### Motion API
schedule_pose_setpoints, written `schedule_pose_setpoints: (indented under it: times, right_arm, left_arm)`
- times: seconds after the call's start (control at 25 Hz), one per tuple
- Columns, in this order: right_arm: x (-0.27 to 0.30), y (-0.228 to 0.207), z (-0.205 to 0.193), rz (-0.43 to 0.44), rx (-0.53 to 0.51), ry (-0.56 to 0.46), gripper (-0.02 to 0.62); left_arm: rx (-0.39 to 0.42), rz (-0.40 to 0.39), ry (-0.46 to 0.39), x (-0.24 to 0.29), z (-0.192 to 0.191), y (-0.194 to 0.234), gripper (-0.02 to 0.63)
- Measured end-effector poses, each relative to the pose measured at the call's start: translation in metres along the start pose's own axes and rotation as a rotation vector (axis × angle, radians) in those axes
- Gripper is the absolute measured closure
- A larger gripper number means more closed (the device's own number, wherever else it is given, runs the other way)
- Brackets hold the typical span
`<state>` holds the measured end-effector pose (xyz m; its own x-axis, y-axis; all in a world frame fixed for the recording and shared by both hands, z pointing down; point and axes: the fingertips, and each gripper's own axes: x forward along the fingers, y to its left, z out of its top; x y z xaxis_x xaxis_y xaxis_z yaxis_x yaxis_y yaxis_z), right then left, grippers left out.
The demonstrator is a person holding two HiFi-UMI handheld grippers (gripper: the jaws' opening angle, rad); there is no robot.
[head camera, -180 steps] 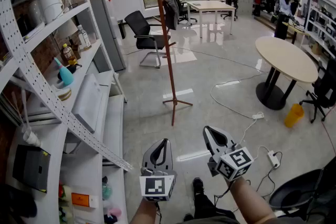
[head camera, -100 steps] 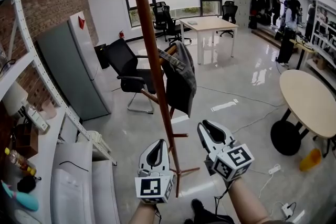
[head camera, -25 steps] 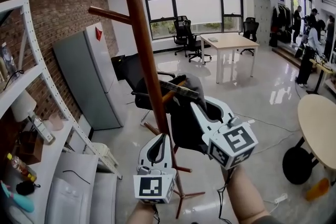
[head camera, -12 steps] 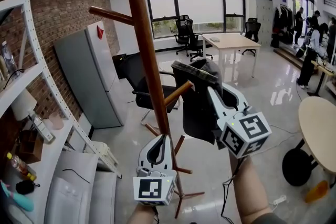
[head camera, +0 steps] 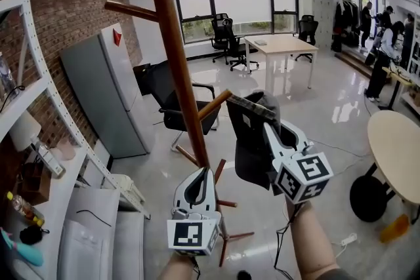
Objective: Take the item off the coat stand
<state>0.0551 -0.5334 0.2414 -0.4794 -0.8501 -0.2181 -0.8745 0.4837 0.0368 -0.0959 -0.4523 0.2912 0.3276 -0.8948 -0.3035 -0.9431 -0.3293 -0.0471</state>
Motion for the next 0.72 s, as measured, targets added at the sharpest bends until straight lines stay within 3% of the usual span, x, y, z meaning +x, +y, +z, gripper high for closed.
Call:
schedule_pose_setpoints:
  times: [0.72]
  right_arm:
    - [-0.126,0.068,-0.026,-0.041,0.003,0.073,0.534]
  left_arm:
    - [-0.069,-0.094,0.028,-0.099,0.009,-0.042,0.600]
